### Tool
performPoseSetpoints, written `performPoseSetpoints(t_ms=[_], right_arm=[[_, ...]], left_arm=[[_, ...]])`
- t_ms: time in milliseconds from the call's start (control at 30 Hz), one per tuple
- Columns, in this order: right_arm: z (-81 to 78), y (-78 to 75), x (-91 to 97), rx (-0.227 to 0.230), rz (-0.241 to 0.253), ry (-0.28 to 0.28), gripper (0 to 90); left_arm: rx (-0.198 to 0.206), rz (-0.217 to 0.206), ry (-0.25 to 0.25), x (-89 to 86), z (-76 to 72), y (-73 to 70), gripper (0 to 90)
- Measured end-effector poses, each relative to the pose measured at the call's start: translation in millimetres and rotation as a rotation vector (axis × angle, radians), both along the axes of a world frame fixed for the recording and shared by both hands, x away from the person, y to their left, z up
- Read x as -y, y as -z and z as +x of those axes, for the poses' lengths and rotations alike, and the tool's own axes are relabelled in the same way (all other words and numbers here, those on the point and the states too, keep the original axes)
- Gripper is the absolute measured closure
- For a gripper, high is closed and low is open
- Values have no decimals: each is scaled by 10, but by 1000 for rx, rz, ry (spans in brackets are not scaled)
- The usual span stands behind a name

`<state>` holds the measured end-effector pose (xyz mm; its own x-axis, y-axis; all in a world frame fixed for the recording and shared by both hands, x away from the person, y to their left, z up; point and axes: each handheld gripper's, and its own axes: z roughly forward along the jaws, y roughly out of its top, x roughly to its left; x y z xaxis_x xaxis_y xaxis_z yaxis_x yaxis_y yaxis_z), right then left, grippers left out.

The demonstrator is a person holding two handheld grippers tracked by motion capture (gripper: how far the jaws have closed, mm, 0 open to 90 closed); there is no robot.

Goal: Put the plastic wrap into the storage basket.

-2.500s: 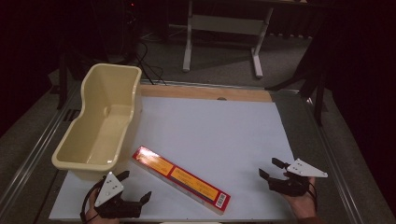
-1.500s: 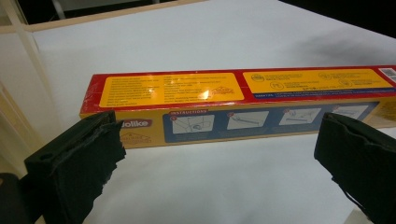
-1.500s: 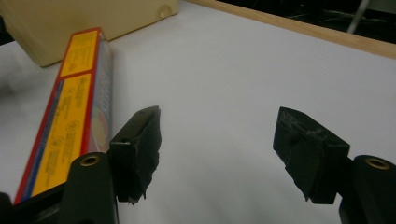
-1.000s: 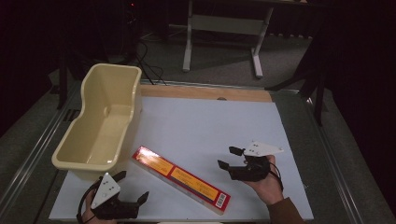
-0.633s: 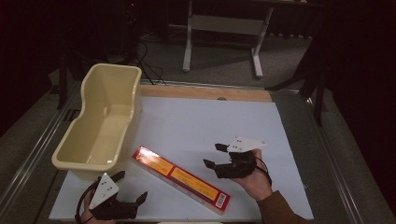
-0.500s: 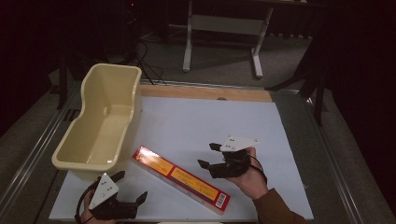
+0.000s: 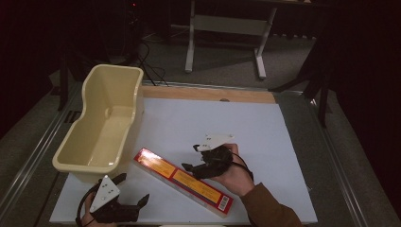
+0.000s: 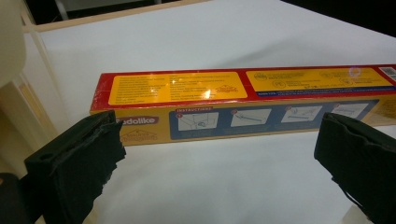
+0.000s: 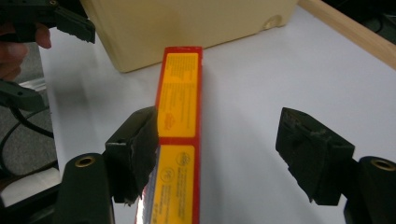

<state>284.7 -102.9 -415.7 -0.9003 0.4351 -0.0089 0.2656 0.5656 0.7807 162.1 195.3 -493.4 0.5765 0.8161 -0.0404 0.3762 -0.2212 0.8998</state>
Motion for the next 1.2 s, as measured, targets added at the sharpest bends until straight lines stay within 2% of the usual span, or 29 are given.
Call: performPoseSetpoints(t_ms=[167,333,400,667,900,1100,1133,1200], right_arm=[[19,8,-130,-15,-12,-22,291],[36,40,-268,-26,-49,-47,285],[47,70,-335,-35,-87,-55,279],[103,171,-435,-62,-143,-81,279],[84,246,-494,-93,-179,-111,248],[81,343,-586,-117,-256,-137,216],[81,343,-586,-117,-256,-137,216],[88,405,-638,-140,-298,-144,204]], left_arm=[[4,0,-1,-4,-1,-2,6],[4,0,-2,-9,-4,-3,6],[2,-2,-3,-10,-6,-4,6],[3,-5,-6,-10,-7,-1,6],[3,-3,-6,-10,-9,-2,6],[3,-4,-5,-7,-9,-1,6],[3,-4,-5,-7,-9,-1,6],[3,-5,-6,-9,-9,0,6]])
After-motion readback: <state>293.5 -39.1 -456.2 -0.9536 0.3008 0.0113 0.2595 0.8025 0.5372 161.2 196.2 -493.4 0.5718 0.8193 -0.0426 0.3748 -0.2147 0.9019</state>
